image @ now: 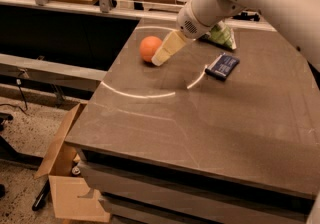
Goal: Move orange near rxbar blueberry
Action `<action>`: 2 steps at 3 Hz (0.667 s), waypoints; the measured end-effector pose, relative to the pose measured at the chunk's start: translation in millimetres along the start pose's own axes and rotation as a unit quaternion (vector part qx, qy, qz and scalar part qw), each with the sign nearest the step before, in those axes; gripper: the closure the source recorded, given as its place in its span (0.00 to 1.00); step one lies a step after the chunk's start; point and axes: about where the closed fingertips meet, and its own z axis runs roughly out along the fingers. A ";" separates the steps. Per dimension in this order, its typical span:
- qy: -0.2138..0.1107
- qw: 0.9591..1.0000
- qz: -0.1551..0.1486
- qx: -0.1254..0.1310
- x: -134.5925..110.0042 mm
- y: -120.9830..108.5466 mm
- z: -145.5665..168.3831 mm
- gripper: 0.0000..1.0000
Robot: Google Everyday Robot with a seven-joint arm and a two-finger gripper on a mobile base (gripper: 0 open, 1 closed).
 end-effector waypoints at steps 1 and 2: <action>0.005 1.000 0.002 -0.014 -13.3 -1.3 32.7 0.03; 0.009 1.000 0.003 -0.021 -18.4 -2.0 48.1 0.26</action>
Offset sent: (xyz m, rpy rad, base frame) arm 0.0385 0.0454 -0.0294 -0.0021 0.0525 0.0209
